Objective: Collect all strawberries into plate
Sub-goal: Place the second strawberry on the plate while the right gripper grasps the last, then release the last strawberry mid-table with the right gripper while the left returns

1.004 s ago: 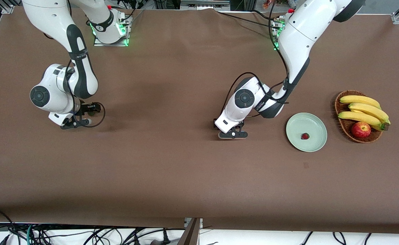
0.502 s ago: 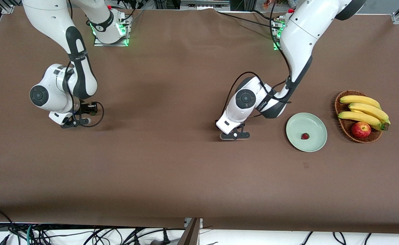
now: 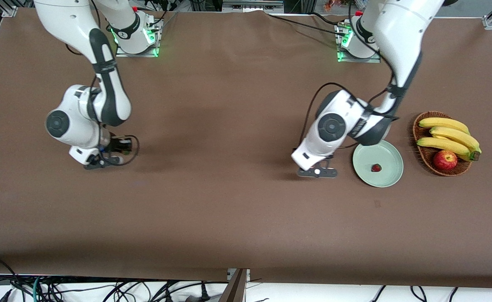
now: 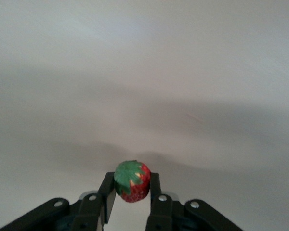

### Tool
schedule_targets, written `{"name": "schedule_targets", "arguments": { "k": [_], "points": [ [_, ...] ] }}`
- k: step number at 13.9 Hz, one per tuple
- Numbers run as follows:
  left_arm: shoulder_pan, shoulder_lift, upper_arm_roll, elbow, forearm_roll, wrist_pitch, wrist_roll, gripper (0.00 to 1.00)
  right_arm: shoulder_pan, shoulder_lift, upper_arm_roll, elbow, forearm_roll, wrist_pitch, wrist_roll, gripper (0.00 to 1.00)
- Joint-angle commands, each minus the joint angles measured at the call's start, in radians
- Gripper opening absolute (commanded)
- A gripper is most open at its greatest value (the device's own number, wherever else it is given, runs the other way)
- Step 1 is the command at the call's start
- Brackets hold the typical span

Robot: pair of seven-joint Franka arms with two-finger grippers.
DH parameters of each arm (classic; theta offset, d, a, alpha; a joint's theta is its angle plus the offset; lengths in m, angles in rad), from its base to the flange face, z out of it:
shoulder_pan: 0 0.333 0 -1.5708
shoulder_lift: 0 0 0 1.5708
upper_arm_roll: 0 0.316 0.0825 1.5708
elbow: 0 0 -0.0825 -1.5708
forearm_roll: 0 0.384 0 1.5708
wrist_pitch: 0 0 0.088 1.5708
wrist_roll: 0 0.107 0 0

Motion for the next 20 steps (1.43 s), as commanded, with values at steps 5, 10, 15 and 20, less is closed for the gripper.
{"name": "schedule_targets", "arguments": {
  "k": [5,10,15,20],
  "points": [
    [0.275,-0.017,-0.003,-0.044,0.036,-0.097,0.558,0.13,0.0,0.334,0.301,0.657,0.016,-0.132,0.687,0.01],
    [0.386,0.012,-0.003,-0.075,0.112,-0.068,0.65,0.24,0.124,0.463,0.372,0.757,0.014,0.094,0.919,0.03],
    [0.43,0.022,-0.008,-0.161,0.129,0.062,0.669,1.0,0.269,0.555,0.368,0.762,0.006,0.327,1.1,0.07],
    [0.429,-0.059,-0.081,-0.136,0.102,-0.035,0.652,1.0,0.26,0.508,0.358,0.761,0.005,0.299,1.148,1.0]
  ]
}}
